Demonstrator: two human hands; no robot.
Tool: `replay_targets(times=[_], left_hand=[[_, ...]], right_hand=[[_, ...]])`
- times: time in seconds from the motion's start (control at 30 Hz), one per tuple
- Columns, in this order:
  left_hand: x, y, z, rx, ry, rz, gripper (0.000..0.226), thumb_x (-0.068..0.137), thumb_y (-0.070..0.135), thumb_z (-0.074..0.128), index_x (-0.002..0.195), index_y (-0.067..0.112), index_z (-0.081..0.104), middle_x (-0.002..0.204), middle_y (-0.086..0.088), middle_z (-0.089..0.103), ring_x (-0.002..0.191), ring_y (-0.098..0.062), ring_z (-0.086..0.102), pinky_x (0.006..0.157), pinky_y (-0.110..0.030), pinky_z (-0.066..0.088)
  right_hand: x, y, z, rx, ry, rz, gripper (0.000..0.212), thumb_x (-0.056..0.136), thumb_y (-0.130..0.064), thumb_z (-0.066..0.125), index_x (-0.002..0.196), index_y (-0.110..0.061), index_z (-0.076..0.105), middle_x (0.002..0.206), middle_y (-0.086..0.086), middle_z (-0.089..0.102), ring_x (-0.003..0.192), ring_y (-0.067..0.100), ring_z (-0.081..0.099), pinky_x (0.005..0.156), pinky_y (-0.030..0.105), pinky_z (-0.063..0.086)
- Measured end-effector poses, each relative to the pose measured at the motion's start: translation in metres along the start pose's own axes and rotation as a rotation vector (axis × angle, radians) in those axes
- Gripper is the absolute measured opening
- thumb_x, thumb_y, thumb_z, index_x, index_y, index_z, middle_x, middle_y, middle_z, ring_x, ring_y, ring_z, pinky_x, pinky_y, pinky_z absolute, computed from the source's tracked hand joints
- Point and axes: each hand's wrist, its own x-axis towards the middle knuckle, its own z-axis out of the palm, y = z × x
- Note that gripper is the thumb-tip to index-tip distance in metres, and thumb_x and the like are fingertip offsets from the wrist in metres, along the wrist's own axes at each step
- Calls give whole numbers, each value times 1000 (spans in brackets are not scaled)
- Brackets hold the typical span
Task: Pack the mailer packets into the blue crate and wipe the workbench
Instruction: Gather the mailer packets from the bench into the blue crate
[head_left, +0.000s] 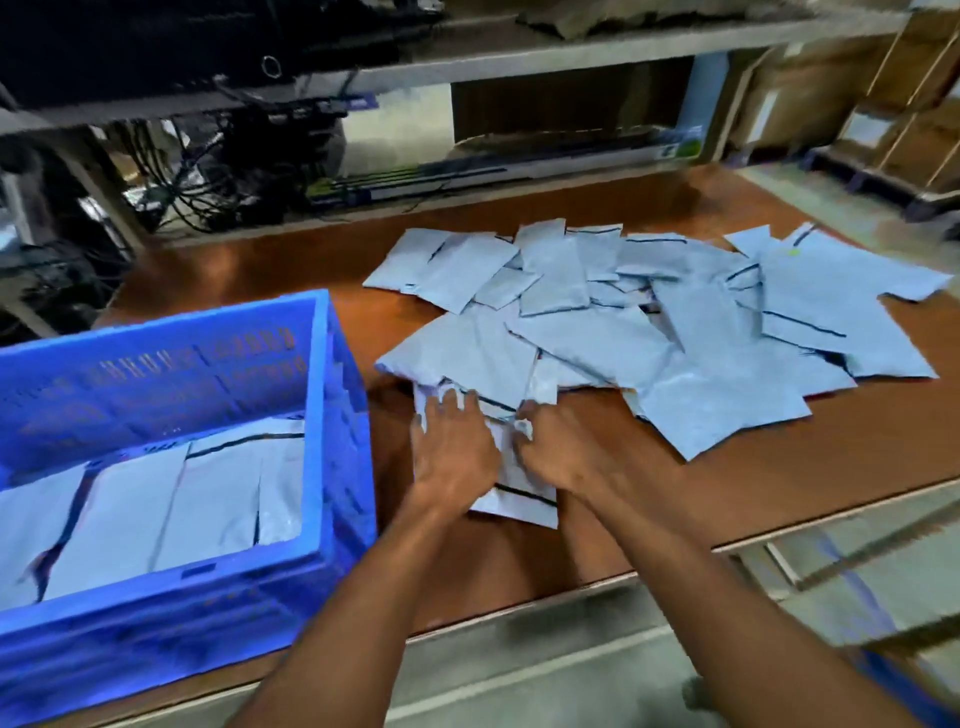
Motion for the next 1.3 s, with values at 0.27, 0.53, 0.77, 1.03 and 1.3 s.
replay_targets(times=[0.27, 0.53, 0.77, 1.03, 1.3], left_hand=[[87, -17, -7, -28, 55, -167, 71, 98, 51, 38, 156, 19, 13, 164, -9, 5, 150, -35, -4, 118, -59, 6], [87, -32, 15, -287, -227, -245, 88, 88, 78, 28, 156, 32, -5, 164, -10, -7, 149, -39, 4, 116, -63, 3], [-16, -21, 42, -148, -31, -317, 76, 96, 66, 23, 156, 19, 12, 161, -17, 9, 142, -44, 20, 112, -60, 18], [-53, -35, 65, -95, 37, -160, 79, 93, 71, 25, 155, 34, -5, 163, -7, -18, 148, -41, -5, 116, -58, 7], [-51, -34, 77, 60, 51, -49, 62, 102, 44, 34, 157, 21, 17, 160, -13, 26, 139, -48, 29, 110, -55, 30]], right_hand=[[-2, 22, 59, -108, -297, 30, 93, 91, -73, 21, 155, -13, -10, 164, 6, -12, 150, 21, -14, 118, 53, -8], [-18, 90, 35, -280, -226, 17, 74, 94, -65, 14, 154, -31, -14, 164, -4, -10, 150, 14, -9, 118, 53, -7], [-51, 98, 25, -222, -132, 89, 81, 86, -78, 13, 151, -31, 25, 163, -3, 15, 150, 18, 10, 120, 48, 2], [-62, 91, 51, -247, -75, 54, 77, 86, -71, -7, 155, -36, -6, 164, -3, -6, 151, 20, -6, 121, 42, -3], [-77, 100, 53, -238, -65, 55, 77, 89, -48, -13, 157, -22, 12, 163, -2, 14, 151, 22, 8, 120, 41, 4]])
